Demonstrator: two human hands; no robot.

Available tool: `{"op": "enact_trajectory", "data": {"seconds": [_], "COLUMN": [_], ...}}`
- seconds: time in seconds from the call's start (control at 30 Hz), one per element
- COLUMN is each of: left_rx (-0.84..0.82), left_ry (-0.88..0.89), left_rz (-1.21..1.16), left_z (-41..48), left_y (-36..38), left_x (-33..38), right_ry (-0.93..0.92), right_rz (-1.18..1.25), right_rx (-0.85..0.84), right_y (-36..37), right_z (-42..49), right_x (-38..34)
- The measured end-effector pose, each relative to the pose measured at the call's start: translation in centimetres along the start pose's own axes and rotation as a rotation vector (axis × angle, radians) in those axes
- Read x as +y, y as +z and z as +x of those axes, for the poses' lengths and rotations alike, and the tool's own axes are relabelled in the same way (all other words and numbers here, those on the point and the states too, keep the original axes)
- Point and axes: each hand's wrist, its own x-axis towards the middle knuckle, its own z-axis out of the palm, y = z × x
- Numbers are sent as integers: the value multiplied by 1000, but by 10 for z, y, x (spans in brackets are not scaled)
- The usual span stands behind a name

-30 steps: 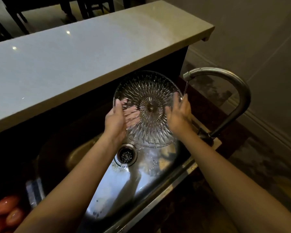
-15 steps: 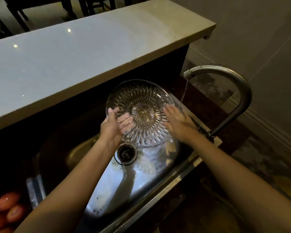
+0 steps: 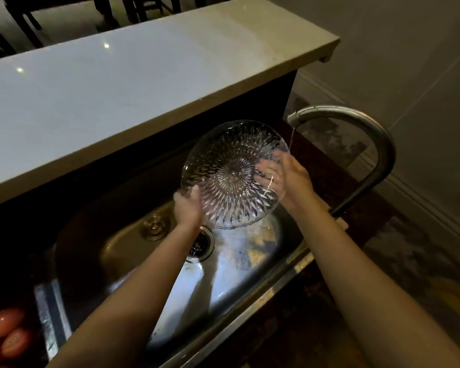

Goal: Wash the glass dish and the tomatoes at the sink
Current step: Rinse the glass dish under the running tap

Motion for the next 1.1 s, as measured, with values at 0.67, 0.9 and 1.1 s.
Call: {"op": "enact_trajectory", "data": {"seconds": [0.67,0.9,1.1], "left_rx": [-337,-583,-508], "left_ry": [992,923,1123], "left_rz": [995,894,870], "left_z": [16,-51,-56], "left_y": [81,60,109], "left_x": [66,0,52], "right_ry": [-11,-60,81], "right_rz": [203,106,74], "right_rx": [220,263,158], "right_y": [-32,-21,-17], "right_z": [-31,-25,-30], "right_x": [-18,-28,-12]}}
